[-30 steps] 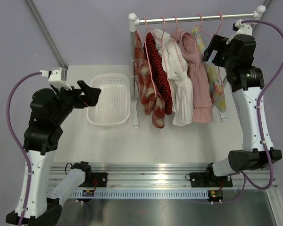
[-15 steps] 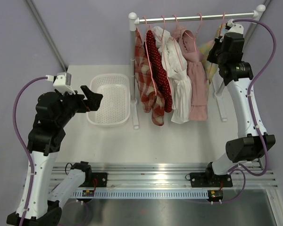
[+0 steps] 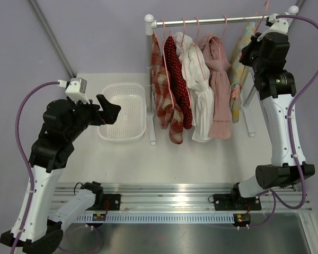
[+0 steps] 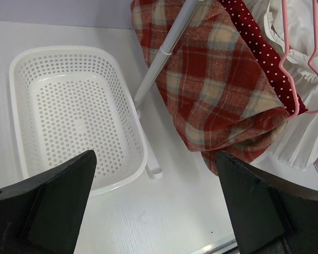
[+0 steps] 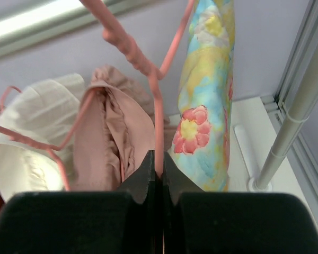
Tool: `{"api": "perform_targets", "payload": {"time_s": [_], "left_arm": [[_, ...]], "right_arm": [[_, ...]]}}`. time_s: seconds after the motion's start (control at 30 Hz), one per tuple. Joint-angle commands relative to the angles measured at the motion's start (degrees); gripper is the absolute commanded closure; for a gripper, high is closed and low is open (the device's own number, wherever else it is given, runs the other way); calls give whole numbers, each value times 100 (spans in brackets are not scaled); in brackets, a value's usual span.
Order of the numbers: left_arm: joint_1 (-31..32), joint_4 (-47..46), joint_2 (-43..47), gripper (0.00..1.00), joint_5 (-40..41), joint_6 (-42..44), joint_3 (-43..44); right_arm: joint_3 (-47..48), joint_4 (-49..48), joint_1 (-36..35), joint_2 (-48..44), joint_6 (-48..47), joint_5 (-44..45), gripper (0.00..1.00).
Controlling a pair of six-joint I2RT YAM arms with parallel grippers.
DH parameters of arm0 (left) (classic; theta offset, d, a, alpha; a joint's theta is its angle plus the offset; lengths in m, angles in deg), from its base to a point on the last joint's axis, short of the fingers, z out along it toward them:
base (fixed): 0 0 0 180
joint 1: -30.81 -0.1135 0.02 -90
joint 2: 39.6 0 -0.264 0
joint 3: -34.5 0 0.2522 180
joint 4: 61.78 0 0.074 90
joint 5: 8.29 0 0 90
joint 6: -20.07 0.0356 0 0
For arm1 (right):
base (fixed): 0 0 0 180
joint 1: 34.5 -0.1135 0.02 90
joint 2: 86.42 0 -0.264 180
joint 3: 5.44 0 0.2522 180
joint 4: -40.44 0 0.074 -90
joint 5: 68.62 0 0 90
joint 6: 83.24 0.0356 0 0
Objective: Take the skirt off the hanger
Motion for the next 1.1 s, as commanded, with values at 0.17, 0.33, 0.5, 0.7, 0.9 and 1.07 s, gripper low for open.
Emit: {"api": "perform_targets", "payload": {"time_s": [0.17,0.33,0.5,0.7,0.9,1.07], "left_arm": [[495,-12,15,1,231,26,207],[1651,-109,-125,1,502,88,410],[3638,-240,-853,1,2158,272,874],[5635,-1283,-2251,1,2736,553,1482],[6656,-2585,-3208,1,2937,808,1561],[6991,-2930,-3781,1,3087,1054,1842]], "right_arm": [[868,-290,-4,-335,-74,-226,100],[309,273,-4,-940,22,-297,100],[-301,790,-4,-1890,66,-332,100],[-266,1563,-4,-2410,330,-535,100],[332,2374,-4,-2471,558,-613,100],[112,2523,-4,-2656,874,-1043,100]]}}
